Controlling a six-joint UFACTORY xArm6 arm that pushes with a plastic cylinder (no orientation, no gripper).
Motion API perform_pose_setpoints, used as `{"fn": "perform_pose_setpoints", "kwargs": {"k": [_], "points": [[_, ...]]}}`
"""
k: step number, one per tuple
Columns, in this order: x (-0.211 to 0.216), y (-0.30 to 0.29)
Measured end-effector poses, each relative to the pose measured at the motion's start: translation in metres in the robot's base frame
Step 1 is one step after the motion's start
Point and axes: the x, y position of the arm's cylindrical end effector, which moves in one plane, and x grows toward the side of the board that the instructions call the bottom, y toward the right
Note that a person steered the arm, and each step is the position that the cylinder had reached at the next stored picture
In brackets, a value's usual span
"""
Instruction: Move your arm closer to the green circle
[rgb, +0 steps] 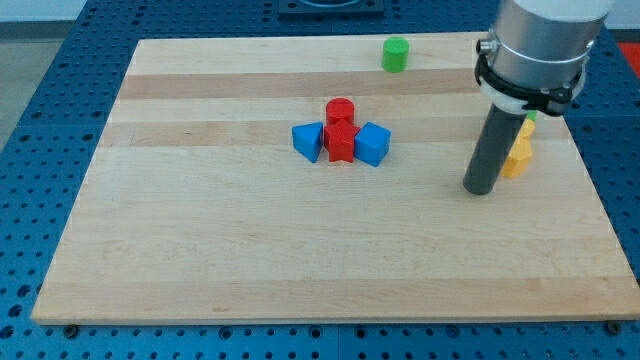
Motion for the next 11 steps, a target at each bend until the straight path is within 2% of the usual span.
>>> {"fn": "perform_pose_setpoints", "kwargs": {"k": [2,5,9,11], "points": [[-0.03,-0.013],[-0.113,-0.021],[-0.207,-0.13],[-0.256,-0.125]]}}
